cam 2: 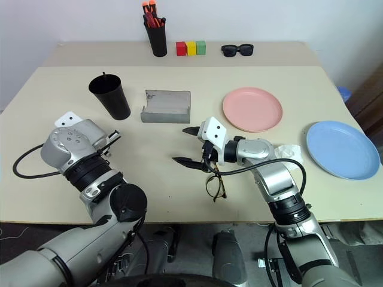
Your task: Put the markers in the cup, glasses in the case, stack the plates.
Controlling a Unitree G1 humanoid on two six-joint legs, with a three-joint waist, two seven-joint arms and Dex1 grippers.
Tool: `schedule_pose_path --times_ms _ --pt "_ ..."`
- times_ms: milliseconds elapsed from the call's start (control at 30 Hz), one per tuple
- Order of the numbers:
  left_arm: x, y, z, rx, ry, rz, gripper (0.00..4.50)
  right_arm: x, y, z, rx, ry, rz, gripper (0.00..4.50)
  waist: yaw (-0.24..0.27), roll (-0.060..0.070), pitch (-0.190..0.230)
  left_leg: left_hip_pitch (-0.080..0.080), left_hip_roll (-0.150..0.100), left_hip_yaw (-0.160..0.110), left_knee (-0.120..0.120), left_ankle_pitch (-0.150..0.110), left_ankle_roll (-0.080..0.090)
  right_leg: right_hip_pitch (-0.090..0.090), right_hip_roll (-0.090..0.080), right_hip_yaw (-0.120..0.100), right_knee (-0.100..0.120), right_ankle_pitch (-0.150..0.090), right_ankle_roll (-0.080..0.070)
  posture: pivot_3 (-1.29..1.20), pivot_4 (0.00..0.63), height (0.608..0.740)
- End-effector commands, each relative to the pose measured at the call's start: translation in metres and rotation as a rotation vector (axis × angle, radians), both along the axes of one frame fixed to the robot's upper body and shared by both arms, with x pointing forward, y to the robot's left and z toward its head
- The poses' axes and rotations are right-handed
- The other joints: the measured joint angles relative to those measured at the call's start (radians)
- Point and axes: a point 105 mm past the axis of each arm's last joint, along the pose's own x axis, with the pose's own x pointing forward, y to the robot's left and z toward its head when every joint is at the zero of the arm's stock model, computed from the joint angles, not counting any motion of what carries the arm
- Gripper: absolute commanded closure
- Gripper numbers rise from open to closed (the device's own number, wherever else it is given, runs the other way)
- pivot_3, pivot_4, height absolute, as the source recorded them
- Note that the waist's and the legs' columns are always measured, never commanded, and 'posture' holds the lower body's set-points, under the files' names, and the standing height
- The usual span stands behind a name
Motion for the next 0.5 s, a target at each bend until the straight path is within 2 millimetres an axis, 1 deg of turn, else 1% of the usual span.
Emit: schedule_pose_path --times_ms 33,67,133,167,233,267,300,367,433,500 --pt "0.014 -0.003 0.034 0.287 -0.182 -0.063 4.47 -0.004 0.003 0.011 0.013 -0.049 0.021 0.0 -0.003 0.0 0.0 0.0 0.0 0.001 0.0 0.0 0.0 0.0 0.0 0.001 0.0 0.0 0.0 0.0 0.15 0.74" --pt "0.015 0.004 0.047 0.369 -0.249 -0.055 4.47 -0.001 0.004 0.015 0.028 -0.065 0.01 0.0 -0.005 0.0 0.0 0.0 0.0 0.002 0.0 0.0 0.0 0.0 0.0 0.001 0.0 0.0 0.0 0.0 0.15 0.74" --pt "0.017 0.01 0.075 0.488 -0.405 -0.059 4.47 0.008 0.005 0.025 0.076 -0.096 -0.041 0.0 -0.011 0.0 0.0 0.0 0.0 0.002 -0.001 0.0 0.0 -0.001 0.0 0.002 0.0 0.0 0.0 0.0 0.15 0.74" --pt "0.019 0.007 0.099 0.573 -0.551 -0.107 4.47 0.016 0.005 0.033 0.113 -0.128 -0.092 0.0 -0.012 0.0 0.0 0.0 0.001 0.002 -0.001 0.001 -0.001 -0.002 0.001 0.002 0.0 0.001 -0.002 0.0 0.15 0.74" --pt "0.019 -0.004 0.131 0.706 -0.749 -0.196 4.47 0.027 0.004 0.045 0.167 -0.166 -0.154 0.0 -0.016 0.0 0.0 0.0 0.003 0.002 -0.002 0.002 -0.003 -0.004 0.002 0.003 0.0 0.002 -0.004 0.0 0.15 0.74" --pt "0.018 -0.008 0.143 0.76 -0.821 -0.23 4.47 0.03 0.005 0.05 0.191 -0.18 -0.17 0.0 -0.012 0.0 0.0 0.0 0.003 0.002 -0.003 0.003 -0.004 -0.004 0.003 0.003 0.0 0.003 -0.005 0.0 0.15 0.74" --pt "0.018 -0.011 0.15 0.811 -0.863 -0.253 4.47 0.033 0.005 0.054 0.214 -0.191 -0.186 0.0 -0.009 0.001 0.0 0.0 0.003 0.002 -0.003 0.003 -0.005 -0.004 0.003 0.003 0.0 0.003 -0.005 0.0 0.15 0.74" --pt "0.021 -0.015 0.159 0.888 -0.912 -0.287 4.47 0.038 0.006 0.06 0.25 -0.206 -0.216 0.0 -0.005 0.001 -0.001 0.0 0.003 0.001 -0.003 0.003 -0.004 -0.003 0.003 0.003 -0.001 0.003 -0.005 0.0 0.15 0.74" --pt "0.026 -0.018 0.163 0.92 -0.941 -0.312 4.47 0.041 0.007 0.064 0.276 -0.214 -0.234 0.0 -0.004 0.0 -0.001 0.0 0.003 0.001 -0.003 0.003 -0.004 -0.002 0.003 0.003 -0.002 0.003 -0.005 0.0 0.15 0.74" --pt "0.034 -0.018 0.161 0.911 -0.955 -0.32 4.47 0.042 0.009 0.068 0.311 -0.22 -0.245 0.0 -0.006 0.0 -0.001 0.0 0.003 0.001 -0.003 0.003 -0.004 -0.002 0.003 0.003 -0.001 0.003 -0.005 0.0 0.15 0.74"
